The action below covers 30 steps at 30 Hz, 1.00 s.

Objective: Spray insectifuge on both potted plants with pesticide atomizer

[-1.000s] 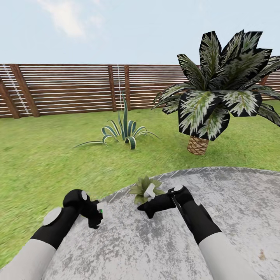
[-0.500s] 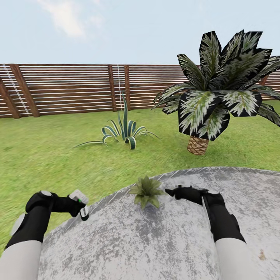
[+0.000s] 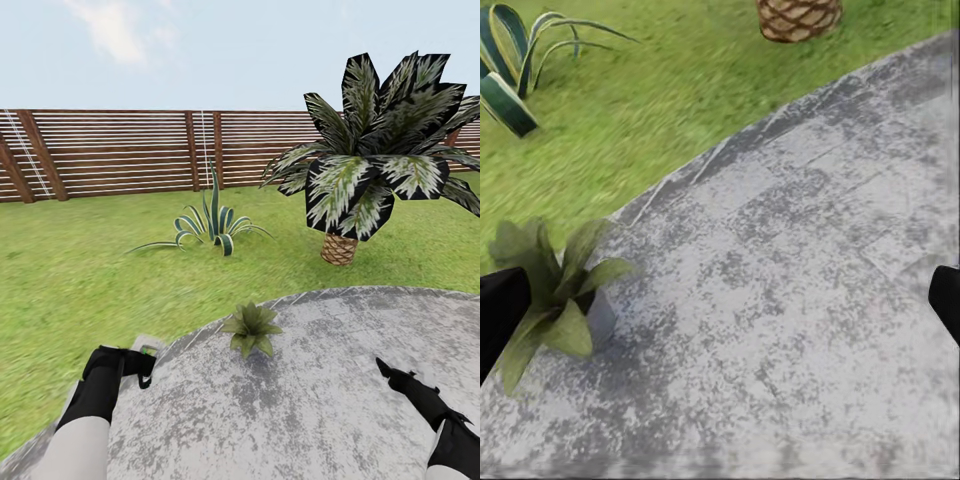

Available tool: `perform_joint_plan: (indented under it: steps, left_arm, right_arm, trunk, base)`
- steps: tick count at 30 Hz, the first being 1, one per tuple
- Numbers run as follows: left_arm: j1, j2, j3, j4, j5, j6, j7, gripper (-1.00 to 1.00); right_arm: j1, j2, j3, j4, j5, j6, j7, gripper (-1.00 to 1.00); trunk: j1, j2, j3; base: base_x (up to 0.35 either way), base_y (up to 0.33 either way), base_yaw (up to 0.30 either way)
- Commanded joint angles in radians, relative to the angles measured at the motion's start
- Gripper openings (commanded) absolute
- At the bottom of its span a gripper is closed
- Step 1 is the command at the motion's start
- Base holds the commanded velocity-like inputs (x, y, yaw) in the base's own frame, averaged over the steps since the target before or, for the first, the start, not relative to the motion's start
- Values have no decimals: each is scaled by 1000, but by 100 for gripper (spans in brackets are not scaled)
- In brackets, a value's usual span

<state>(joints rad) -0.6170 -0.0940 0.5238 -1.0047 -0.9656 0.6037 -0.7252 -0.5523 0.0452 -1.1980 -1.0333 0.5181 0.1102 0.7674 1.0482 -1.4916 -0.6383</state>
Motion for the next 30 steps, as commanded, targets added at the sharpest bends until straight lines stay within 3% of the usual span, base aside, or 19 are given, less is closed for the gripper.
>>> perform_joint_plan:
  steps: [1,5,10,12,16,18,21,25,27,30]
  left_arm:
    - [-1,-2,11,-1,-6,26,-6,-100]
    - [-1,-3,26,0,-8,81,-7,-100]
    - [-1,-3,22,-1,-13,201,-8,-100]
    - [-1,-2,20,-1,-14,229,-8,-100]
    - [-1,-2,20,-2,-15,241,-8,-100]
    - [-1,-2,21,-1,-15,242,-8,-100]
    - [-1,-1,21,0,-16,242,-6,-100]
    - [1,-1,21,1,-16,240,-5,-100]
    - [2,-1,21,2,-16,239,-5,-100]
    - [2,-2,20,2,-16,238,-4,-100]
  right_arm:
    - [-2,1,-17,5,27,4,6,100]
    - [-1,1,-38,68,77,3,12,100]
    - [-1,1,-40,102,84,3,3,100]
    - [-1,2,-39,105,98,3,-59,100]
    - [-1,7,-37,118,109,3,-285,100]
    - [-1,5,-37,137,112,3,-333,100]
    - [-1,3,-35,173,134,2,-264,100]
    - [-1,2,-35,200,269,2,-92,100]
    - [-1,2,-35,204,315,1,-64,100]
    - [-1,2,-37,206,339,0,-51,100]
  trunk:
    - [0,-1,-1]
    - [0,-1,-1]
    - [0,-1,-1]
    - [0,-1,-1]
    - [0,-1,-1]
    - [0,-1,-1]
    - [0,-1,-1]
    - [0,-1,-1]
    - [0,-1,-1]
    - [0,-1,-1]
  base:
    - [0,0,0]
    - [0,0,0]
    - [0,0,0]
    - [0,0,0]
    - [0,0,0]
    - [0,0,0]
    - [0,0,0]
    - [0,0,0]
    - [0,0,0]
    - [0,0,0]
